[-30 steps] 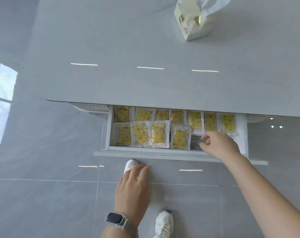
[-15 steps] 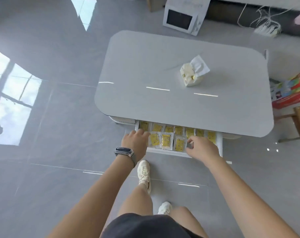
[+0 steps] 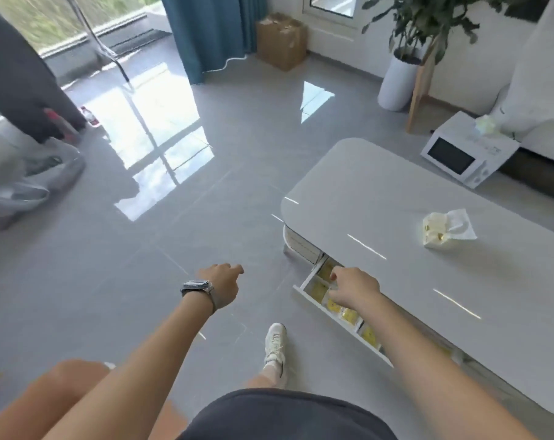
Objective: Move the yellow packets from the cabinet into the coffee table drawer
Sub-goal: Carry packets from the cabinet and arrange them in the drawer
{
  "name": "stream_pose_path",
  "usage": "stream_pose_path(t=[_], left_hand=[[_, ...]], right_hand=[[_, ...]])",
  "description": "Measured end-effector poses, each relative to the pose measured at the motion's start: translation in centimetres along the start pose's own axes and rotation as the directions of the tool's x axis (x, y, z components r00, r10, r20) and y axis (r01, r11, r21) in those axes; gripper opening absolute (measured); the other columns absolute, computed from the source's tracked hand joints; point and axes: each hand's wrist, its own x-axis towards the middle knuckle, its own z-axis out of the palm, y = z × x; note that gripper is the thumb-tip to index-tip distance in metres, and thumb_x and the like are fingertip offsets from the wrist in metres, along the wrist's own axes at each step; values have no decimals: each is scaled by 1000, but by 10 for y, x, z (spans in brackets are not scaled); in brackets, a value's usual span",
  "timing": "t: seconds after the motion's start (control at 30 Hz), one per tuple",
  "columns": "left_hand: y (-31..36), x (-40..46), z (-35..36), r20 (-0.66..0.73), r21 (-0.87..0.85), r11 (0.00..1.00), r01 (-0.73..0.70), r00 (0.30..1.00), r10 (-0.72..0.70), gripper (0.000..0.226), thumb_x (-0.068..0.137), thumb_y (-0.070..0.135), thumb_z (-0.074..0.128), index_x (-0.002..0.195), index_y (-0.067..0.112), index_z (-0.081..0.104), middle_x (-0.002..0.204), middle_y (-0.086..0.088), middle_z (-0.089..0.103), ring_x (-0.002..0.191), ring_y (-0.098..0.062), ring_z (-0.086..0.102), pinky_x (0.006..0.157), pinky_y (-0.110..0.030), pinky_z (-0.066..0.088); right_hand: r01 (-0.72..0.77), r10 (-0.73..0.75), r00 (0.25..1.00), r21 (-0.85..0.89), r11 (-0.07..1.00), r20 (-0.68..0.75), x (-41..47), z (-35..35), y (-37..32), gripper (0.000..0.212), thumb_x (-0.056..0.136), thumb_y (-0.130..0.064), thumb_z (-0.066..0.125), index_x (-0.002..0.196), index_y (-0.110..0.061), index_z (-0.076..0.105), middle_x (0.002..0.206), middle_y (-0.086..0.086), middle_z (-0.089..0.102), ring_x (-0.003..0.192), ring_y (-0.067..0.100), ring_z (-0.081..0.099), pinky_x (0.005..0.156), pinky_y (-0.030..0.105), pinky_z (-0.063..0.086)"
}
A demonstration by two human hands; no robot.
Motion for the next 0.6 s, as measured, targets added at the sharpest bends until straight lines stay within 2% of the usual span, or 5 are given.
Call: stream_pose_path(t=[0.1,0.23,0.37,0.6], left_hand=[[-39,-49,9,-84,-13,996,85,993,-86,44,98,21,38,141,31,41,132,2,55,120,-23,53,83,-32,45],[-95,-105,23,-138,-68,968,243,958,-250,48,95,23,43,142,30,38,130,0,53,118,-26,52,83,-35,44],[-151,-146,38,-113,-149,902,405,899,-422,49,95,22,43,143,27,38,132,-2,51,117,-28,53,85,-35,45],[-276,-188,73,-28,-257,774,578,796,-604,50,95,25,43,144,27,38,134,-2,52,122,-25,51,95,-37,44]], right_hand=[[151,-151,988,-65,986,-2,-4,-2,-53,44,88,-31,53,131,-24,50,130,2,57,118,25,55,85,31,46],[332,-337,941,-145,932,-10,-9,-8,-132,51,84,-30,58,134,-23,48,129,5,59,119,26,56,84,30,46],[461,-466,884,-202,864,26,-12,-8,-222,53,83,-35,59,134,-27,47,127,3,61,120,25,55,92,32,47],[620,-600,783,-290,729,166,-2,17,-403,52,87,-31,55,138,-29,44,131,0,56,121,22,54,89,31,44]])
